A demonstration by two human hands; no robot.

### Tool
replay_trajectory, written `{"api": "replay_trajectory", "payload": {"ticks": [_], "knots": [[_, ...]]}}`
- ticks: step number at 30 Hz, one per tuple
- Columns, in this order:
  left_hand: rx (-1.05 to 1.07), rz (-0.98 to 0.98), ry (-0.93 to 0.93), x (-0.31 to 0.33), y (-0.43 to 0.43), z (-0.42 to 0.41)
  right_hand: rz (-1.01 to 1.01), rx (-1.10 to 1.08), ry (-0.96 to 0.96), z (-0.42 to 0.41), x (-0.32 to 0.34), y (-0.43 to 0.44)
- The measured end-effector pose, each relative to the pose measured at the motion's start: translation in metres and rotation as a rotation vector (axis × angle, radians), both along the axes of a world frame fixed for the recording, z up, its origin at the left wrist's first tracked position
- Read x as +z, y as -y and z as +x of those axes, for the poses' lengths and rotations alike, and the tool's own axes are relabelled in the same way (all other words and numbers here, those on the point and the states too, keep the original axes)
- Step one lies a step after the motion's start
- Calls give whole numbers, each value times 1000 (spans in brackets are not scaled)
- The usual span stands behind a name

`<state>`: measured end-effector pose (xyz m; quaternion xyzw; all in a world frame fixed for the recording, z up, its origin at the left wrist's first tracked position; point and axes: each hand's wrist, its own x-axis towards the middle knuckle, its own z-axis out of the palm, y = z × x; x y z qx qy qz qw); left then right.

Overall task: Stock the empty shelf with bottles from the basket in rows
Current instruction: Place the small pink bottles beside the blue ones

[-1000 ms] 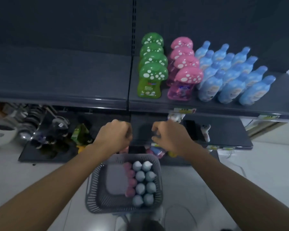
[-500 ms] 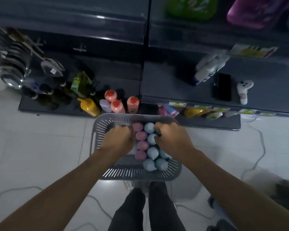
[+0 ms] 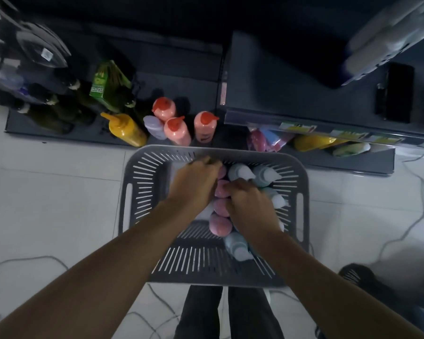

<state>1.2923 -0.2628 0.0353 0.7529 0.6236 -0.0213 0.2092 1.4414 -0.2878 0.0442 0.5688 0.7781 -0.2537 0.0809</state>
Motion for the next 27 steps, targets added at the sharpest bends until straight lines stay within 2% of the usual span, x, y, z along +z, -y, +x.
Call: {"api": "replay_trajectory", "payload": {"ticks": [7, 15, 21, 27], "knots": [[13, 33, 57, -22, -4, 0, 53, 60, 20, -6, -33, -5], [41, 39, 68, -32, -8, 3, 120, 79, 13, -6, -39, -6], [67, 7, 53, -17, -8, 1, 138, 72, 14, -7, -25, -10], [94, 2, 5, 27, -11, -8, 187, 40, -16, -8, 20, -18]]}}
